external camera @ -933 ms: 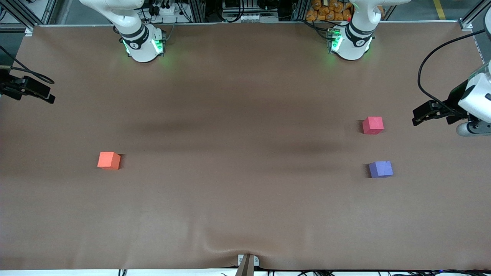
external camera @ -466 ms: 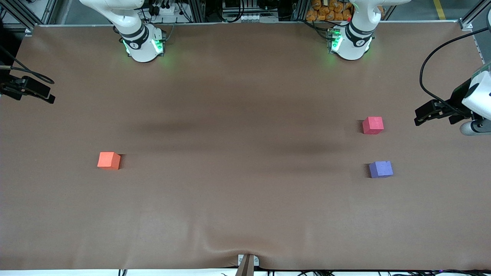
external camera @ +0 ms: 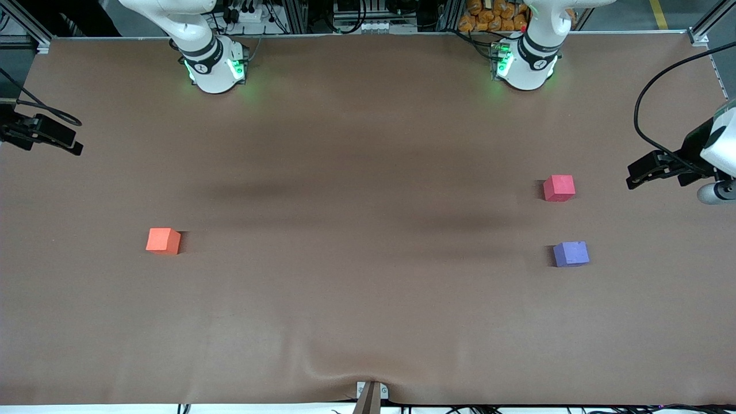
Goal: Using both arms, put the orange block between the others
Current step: 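Move the right gripper over the orange cube, then lower the right gripper and grasp the orange cube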
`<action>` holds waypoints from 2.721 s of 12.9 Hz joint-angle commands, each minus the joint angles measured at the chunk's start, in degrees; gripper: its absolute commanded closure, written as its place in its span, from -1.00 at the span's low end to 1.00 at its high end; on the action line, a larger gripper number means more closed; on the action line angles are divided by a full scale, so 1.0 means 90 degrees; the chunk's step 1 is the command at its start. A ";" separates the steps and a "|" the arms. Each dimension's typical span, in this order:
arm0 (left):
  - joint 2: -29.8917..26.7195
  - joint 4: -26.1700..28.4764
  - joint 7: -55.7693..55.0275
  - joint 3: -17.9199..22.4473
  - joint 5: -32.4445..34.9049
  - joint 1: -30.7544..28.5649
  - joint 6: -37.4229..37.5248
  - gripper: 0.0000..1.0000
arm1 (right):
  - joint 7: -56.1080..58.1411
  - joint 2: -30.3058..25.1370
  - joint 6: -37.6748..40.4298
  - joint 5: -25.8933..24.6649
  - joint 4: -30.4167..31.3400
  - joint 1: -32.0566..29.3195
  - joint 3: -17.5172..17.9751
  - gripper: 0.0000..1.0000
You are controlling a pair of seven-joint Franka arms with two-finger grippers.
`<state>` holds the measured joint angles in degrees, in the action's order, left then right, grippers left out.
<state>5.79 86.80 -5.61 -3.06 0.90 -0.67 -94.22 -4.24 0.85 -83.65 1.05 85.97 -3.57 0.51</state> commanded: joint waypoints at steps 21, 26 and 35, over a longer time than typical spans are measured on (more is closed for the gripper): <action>0.0080 -0.0054 0.0056 -0.0051 -0.0002 -0.0180 -0.0019 -1.00 | -0.0008 0.2072 -0.0684 -0.0097 -0.0012 0.0172 0.0050 -1.00; 0.0099 -0.0054 0.0047 -0.0061 -0.0012 -0.0160 -0.0019 -1.00 | 0.0246 0.2543 -0.1612 -0.0097 0.0534 -0.0091 0.0041 -1.00; 0.0119 -0.0054 0.0056 -0.0061 -0.0051 -0.0189 -0.0019 -1.00 | 0.0781 0.2991 -0.3808 -0.0233 0.1765 -0.0364 0.0041 -1.00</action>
<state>6.53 86.93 -5.54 -3.34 0.90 -1.98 -94.33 0.23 26.67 -114.71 0.44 100.56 -4.53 -0.06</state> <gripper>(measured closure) 0.000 0.000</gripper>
